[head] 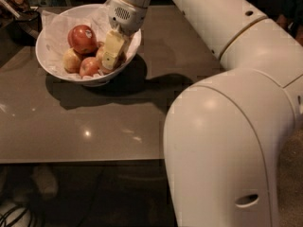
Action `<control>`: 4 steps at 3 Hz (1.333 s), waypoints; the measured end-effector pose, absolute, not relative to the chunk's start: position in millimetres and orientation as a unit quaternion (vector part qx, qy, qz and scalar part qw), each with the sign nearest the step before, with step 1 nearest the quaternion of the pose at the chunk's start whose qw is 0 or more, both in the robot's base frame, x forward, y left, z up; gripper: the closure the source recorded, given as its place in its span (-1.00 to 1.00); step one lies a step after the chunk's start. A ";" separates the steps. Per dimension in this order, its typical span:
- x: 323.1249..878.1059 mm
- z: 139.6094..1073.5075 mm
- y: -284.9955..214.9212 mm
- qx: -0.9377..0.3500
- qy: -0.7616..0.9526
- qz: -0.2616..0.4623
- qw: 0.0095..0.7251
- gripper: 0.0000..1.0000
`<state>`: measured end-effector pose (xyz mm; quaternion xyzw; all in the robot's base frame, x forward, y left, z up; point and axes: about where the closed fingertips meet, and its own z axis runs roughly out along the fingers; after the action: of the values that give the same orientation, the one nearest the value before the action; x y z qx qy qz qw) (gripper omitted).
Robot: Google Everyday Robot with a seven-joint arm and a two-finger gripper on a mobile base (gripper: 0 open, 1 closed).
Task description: Pick apple from white bowl
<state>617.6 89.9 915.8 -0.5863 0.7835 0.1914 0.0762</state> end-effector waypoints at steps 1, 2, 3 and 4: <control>617.7 915.8 89.9 -0.586 0.783 0.191 0.076 0.96; 617.7 915.9 89.9 -0.586 0.783 0.191 0.076 1.00; 618.4 935.4 92.9 -0.586 0.781 0.184 0.112 1.00; 614.4 950.6 93.2 -0.589 0.777 0.180 0.131 1.00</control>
Offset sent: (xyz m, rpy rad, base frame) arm 0.0000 0.0000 0.0000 0.0000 0.0000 0.0000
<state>614.4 93.2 950.6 -0.5894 0.7766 0.1799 0.1308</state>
